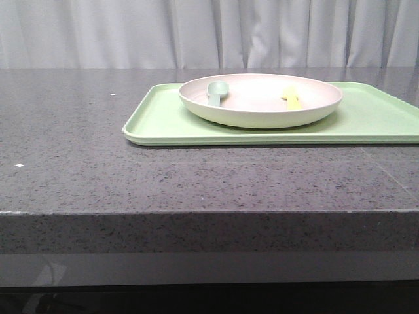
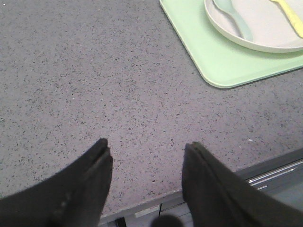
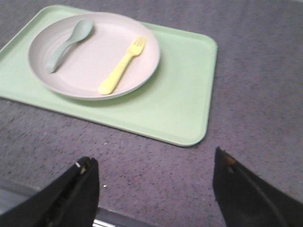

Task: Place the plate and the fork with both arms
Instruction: 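Open the left gripper and raise it away from the plate, then lower the right gripper onto the yellow fork and close on it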

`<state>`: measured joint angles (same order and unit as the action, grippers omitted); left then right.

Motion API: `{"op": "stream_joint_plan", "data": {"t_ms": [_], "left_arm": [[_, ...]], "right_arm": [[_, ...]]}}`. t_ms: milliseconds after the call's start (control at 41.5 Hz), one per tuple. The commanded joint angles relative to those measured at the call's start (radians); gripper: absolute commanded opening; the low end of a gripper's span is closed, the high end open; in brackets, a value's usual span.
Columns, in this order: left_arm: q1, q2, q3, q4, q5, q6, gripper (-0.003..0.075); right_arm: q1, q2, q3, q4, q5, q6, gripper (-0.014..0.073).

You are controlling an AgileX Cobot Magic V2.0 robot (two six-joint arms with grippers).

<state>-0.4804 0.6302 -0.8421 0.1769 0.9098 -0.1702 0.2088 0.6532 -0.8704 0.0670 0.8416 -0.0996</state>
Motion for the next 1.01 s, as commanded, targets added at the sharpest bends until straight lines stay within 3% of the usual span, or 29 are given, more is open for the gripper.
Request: {"op": "stream_joint_plan", "data": {"t_ms": [0,72,193,265,578,987], "left_arm": [[-0.009,0.003,-0.024,0.0,-0.066,0.001,0.0347],[-0.009,0.003,-0.024,0.0,-0.066,0.001,0.0347],[-0.009,0.003,-0.024,0.0,-0.066,0.001,0.0347],[-0.009,0.003,-0.024,0.0,-0.066,0.001,0.0347],[-0.009,0.003,-0.024,0.0,-0.066,0.001,0.0347],[-0.009,0.003,-0.024,0.0,-0.066,0.001,0.0347]], "right_arm": [[0.08,0.09,-0.088,0.013,-0.002,-0.039,0.0517],[0.117,0.15,-0.126,0.01,0.023,-0.039,0.0467],[0.135,0.251,-0.185,0.01,0.044,-0.039,0.03],[0.135,0.307,-0.215,0.01,0.043,-0.039,0.0257],[0.132,0.574,-0.401,0.014,0.106,0.109,0.0261],[0.134,0.864,-0.684,0.011,0.207,0.093,0.0261]]}}
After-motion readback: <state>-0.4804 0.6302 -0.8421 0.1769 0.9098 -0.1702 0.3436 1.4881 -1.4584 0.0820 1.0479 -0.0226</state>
